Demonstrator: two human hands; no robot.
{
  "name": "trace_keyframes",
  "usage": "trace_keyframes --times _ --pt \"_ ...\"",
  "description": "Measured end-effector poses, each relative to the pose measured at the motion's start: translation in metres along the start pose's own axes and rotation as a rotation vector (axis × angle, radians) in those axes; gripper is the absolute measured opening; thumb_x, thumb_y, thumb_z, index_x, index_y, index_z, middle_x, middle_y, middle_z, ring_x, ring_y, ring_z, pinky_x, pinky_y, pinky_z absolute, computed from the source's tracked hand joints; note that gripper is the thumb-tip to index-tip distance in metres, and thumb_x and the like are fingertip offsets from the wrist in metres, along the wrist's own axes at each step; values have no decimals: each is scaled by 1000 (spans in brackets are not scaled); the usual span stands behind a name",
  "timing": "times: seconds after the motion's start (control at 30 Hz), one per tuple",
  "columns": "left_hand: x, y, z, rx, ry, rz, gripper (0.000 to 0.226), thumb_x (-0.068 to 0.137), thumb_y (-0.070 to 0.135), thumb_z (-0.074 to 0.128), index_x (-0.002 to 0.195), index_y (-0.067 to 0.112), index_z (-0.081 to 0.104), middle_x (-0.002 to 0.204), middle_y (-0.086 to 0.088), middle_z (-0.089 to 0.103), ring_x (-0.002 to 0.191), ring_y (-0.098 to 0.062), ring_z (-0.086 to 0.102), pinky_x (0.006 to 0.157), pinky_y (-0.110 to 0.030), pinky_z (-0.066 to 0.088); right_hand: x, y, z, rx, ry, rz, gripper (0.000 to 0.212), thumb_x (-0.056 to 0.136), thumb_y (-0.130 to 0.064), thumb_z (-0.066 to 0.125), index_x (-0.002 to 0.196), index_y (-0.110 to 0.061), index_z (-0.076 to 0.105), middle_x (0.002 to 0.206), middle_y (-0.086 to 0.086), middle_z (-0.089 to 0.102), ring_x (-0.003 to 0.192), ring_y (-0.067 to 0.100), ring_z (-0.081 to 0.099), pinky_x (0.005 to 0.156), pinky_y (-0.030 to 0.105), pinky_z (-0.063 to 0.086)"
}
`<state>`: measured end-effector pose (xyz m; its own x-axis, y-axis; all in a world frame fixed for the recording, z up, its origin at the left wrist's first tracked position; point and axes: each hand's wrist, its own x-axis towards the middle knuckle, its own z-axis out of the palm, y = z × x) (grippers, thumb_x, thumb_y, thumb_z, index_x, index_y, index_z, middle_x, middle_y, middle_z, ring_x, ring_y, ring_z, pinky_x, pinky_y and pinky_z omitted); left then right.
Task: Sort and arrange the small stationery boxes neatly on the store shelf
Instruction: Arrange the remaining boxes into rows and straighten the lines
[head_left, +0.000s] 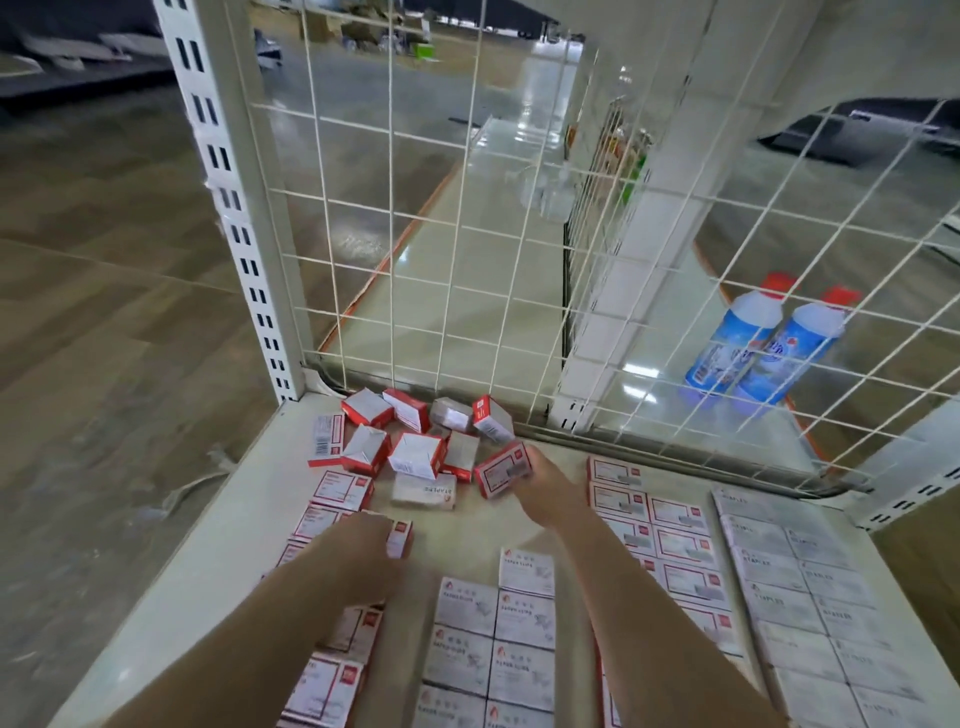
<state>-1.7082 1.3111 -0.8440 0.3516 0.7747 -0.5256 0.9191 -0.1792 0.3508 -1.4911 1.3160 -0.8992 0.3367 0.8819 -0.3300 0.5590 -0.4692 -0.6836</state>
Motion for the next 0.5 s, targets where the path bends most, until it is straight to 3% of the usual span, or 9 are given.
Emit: trace_keyframes --times 0.17,0.37,0.5 --pt "4 -3 2 -3 16 22 19 87 27 52 101 17 60 111 -2 60 96 -16 55 80 -24 44 3 1 6 19 120 -51 28 87 -6 53 114 -12 53 107 4 61 95 16 55 75 21 36" --pt "1 -1 4 25 52 42 40 93 27 46 132 18 49 136 -1 44 122 -18 46 97 -26 39 -1 4 2 -23 183 -49 16 82 -17 64 95 -10 60 88 3 64 80 16 56 58 19 38" --pt "1 0 5 6 61 49 44 92 29 49 135 20 46 138 0 45 121 -16 49 97 -26 42 -11 11 -2 73 188 -28 13 82 -18 65 90 -13 56 76 -2 54 70 13 50 55 16 32"
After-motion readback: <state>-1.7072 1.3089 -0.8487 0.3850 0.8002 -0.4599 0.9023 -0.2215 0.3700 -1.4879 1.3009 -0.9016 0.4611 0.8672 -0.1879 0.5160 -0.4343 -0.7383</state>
